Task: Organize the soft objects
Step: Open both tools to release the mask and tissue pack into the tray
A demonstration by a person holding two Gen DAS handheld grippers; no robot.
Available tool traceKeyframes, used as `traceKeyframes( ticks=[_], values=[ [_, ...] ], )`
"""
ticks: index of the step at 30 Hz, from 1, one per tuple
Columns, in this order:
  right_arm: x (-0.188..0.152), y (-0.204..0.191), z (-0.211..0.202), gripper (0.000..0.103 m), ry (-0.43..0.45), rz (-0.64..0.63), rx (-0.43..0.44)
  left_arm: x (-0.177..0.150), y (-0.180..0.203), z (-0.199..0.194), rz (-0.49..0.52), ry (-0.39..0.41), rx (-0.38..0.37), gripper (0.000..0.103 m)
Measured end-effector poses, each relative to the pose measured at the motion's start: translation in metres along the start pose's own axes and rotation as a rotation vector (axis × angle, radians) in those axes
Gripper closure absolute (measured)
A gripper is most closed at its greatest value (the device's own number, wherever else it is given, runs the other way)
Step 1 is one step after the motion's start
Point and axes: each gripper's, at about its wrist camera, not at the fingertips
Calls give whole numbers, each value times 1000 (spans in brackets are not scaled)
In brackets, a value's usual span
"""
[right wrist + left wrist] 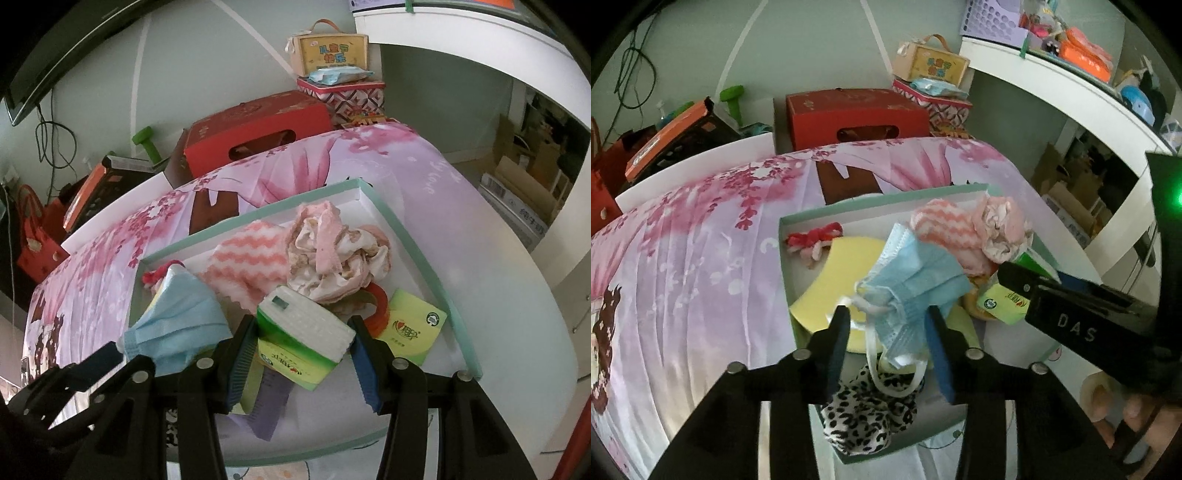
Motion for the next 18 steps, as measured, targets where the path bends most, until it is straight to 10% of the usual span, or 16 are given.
traceKeyframes(
  ticks=[18],
  values=[
    [1, -2, 2, 8, 2, 8, 8, -1, -57, -8, -223, -41, 91, 28]
  ],
)
Point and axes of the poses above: each gripper's, at about its wrist camera, not at the fingertips, and z roughly the way its jaws point, y to its right, x to its top, and after that the axes turned 10 degrees about -y, right-handed
